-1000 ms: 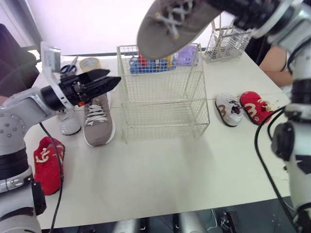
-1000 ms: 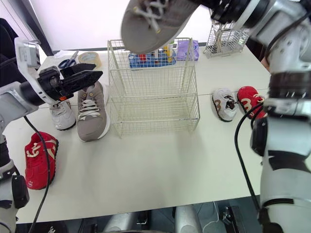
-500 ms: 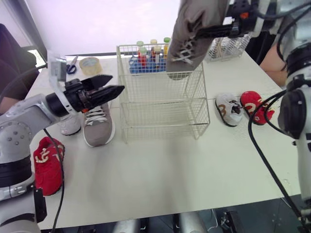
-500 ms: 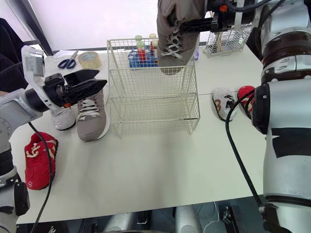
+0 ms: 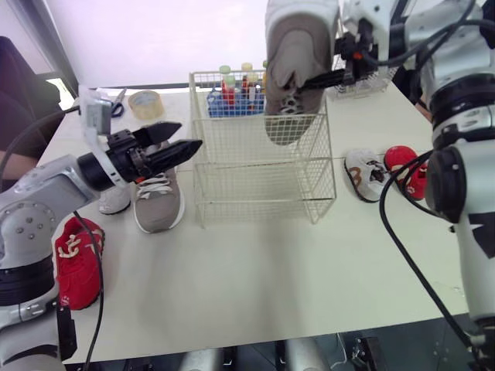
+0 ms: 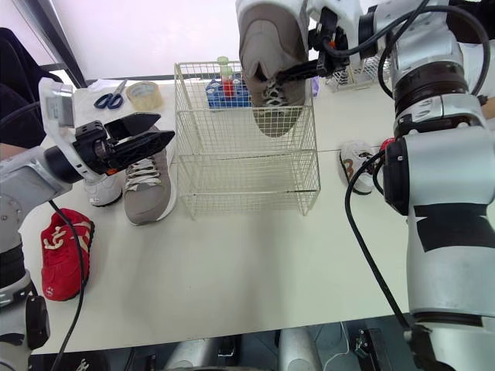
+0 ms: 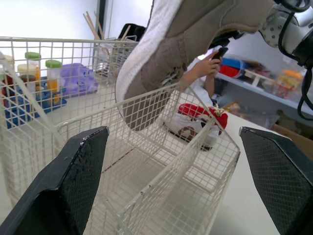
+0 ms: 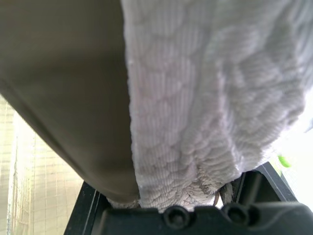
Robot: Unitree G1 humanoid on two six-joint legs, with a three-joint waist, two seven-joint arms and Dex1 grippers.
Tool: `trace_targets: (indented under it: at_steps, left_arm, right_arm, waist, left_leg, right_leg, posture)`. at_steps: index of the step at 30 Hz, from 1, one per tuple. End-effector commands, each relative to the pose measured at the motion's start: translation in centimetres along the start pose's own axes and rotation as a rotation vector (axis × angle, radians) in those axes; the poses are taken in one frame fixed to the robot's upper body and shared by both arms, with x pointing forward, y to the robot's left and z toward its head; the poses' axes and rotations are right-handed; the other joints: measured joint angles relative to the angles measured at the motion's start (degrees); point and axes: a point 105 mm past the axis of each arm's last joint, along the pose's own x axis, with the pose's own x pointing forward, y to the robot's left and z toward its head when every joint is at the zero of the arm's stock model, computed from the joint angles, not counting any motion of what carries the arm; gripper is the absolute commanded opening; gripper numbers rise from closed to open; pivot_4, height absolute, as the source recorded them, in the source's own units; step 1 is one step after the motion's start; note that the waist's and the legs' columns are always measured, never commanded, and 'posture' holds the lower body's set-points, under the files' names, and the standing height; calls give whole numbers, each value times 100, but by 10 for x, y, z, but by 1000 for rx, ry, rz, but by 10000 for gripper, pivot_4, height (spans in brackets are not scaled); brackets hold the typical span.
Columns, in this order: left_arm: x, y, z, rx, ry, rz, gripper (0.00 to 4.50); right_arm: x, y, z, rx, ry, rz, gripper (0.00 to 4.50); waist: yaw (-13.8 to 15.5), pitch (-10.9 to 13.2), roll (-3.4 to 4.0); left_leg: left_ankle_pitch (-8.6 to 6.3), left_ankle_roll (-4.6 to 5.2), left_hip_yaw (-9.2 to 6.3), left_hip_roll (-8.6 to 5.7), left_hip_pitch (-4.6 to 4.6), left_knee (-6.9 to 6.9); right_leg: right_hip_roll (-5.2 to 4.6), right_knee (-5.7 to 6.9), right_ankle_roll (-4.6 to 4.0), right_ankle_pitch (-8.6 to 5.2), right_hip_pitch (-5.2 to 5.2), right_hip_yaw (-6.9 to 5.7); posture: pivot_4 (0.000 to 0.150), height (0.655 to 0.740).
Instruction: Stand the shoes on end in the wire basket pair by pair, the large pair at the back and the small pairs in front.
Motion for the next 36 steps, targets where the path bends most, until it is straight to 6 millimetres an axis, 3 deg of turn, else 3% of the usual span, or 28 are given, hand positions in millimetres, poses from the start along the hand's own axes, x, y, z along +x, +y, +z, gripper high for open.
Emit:
trace_targets:
  at_steps: [1, 3, 4, 12, 17, 22, 27, 32, 36]
  left_arm:
    - [-2, -7, 13, 48, -46, -17, 45000]
    - [-1, -7, 13, 49, -44, -19, 45000]
    - [-1, -7, 13, 50, -42, -20, 45000]
    - [2, -7, 15, 52, -41, -32, 45000]
    - [6, -8, 15, 56, -29, -43, 45000]
    - [0, -2, 18, 73, -8, -20, 45000]
    - [-18, 25, 21, 141, 56, 121, 45000]
    - [-34, 75, 29, 205, 103, 356, 45000]
    - [-42, 127, 32, 200, 162, 567, 45000]
  right_arm:
    - [-4, -1, -1, -1, 11, -7, 32157]
    - [-6, -3, -1, 2, 12, -16, 42012]
    - [-7, -4, -1, -2, 12, -25, 43966]
    - [-27, -14, 12, -32, -19, -80, 43966]
    - [-51, -25, 26, -84, -28, -163, 43966]
    - [-77, -32, 26, -125, 3, -238, 43966]
    - [-104, -28, 27, -137, -58, -257, 43966]
    - [-109, -11, 50, -125, -236, -151, 43966]
    - [-87, 45, 82, -108, -422, 83, 43966]
  waist:
    - [-1, 0, 0]
    - [-14, 0, 0]
    - [-23, 0, 0]
    - [-36, 1, 1]
    - [-21, 1, 2]
    - [-34, 1, 2]
    - [-32, 4, 5]
    - [-25, 4, 5]
    - [20, 3, 3]
  left_leg:
    - [0, 0, 0, 0, 0, 0]
    - [0, 0, 0, 0, 0, 0]
    - [1, -1, 0, -1, 0, 0]
    - [2, -3, 0, 1, 0, -2]
    - [2, -4, 0, 0, 0, -2]
    - [2, -4, 0, 1, 0, -2]
    - [3, -4, 0, 1, 1, -4]
    - [5, -7, 2, 3, 4, -2]
    - [5, -4, -4, 4, 2, 1]
  right_leg:
    - [0, 0, 0, 0, 0, 0]
    - [0, 0, 0, 0, 0, 0]
    - [0, 0, 0, 0, 0, 0]
    - [2, 2, 0, 0, -5, 0]
    - [1, 1, 0, 0, -3, 0]
    - [2, 1, 0, 0, -3, 0]
    - [3, 0, 0, 0, -4, 0]
    - [4, 3, 0, 0, -1, 0]
    - [1, 8, 1, 0, -1, -4]
  posture:
    - [1500, 7400]
    - [1500, 7400]
    - [1500, 7400]
    - [1500, 7400]
    - [1500, 7400]
    - [1500, 7400]
    - [1500, 7400]
    - [1500, 7400]
    - [1500, 7400]
